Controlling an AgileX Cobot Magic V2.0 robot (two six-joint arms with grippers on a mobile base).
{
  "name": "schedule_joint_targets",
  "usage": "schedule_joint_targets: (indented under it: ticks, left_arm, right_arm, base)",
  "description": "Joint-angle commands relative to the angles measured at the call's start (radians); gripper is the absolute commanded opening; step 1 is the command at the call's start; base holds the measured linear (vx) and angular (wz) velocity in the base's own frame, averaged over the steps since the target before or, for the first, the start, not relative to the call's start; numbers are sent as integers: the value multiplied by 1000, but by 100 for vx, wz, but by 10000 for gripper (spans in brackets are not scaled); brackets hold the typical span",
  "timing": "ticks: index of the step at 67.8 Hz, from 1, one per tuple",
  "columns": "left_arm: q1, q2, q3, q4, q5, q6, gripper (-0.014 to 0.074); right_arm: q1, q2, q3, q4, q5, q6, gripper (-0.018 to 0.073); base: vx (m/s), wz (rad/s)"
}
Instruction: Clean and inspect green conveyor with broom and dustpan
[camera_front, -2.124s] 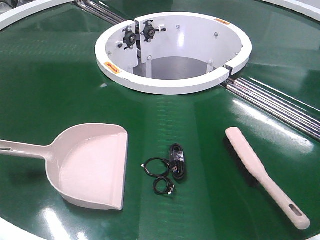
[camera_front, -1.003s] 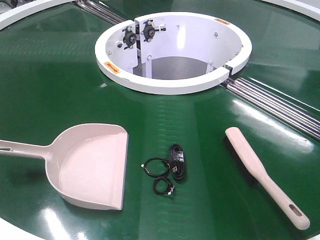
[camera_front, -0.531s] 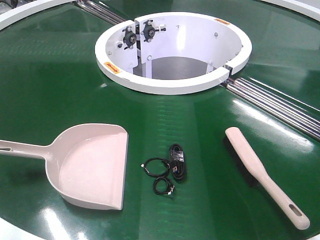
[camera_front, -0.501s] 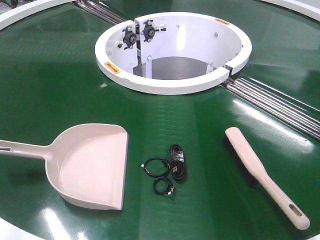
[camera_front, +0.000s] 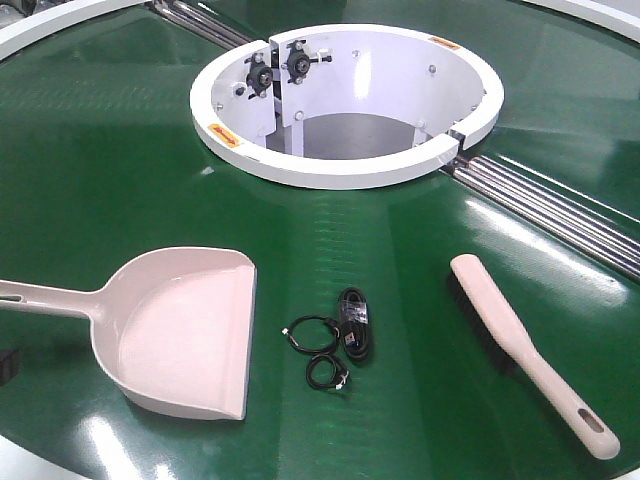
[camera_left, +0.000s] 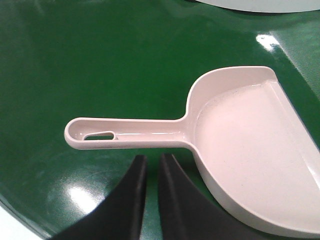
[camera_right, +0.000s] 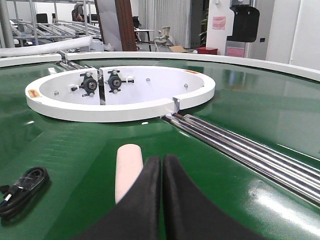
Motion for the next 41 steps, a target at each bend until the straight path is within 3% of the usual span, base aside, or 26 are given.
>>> schedule_joint_targets:
  ticks: [1,10,20,33,41]
  left_arm:
    - [0,-1,-38,0,-70,-5,175]
    - [0,-1,-38,0,-71,-5,393]
    - [0,-1,-38,-1,-78,-5,566]
    - [0,-1,-51,-54,-72,-34,589]
    - [0,38,-203,-53,103,-27,570]
  right_arm:
    - [-6,-18,21,-10,-75,-2,-10]
    - [-6,-18,21,-10,-75,-2,-10]
    - [-6,-18,21,-10,-76,-2,-10]
    - [-6,-18,21,-10,-76,-2,-10]
    - [-6,-18,21,-10,-76,-2,-10]
  base:
    - [0,0]
    - [0,0]
    - [0,0]
    - [0,0]
    - [0,0]
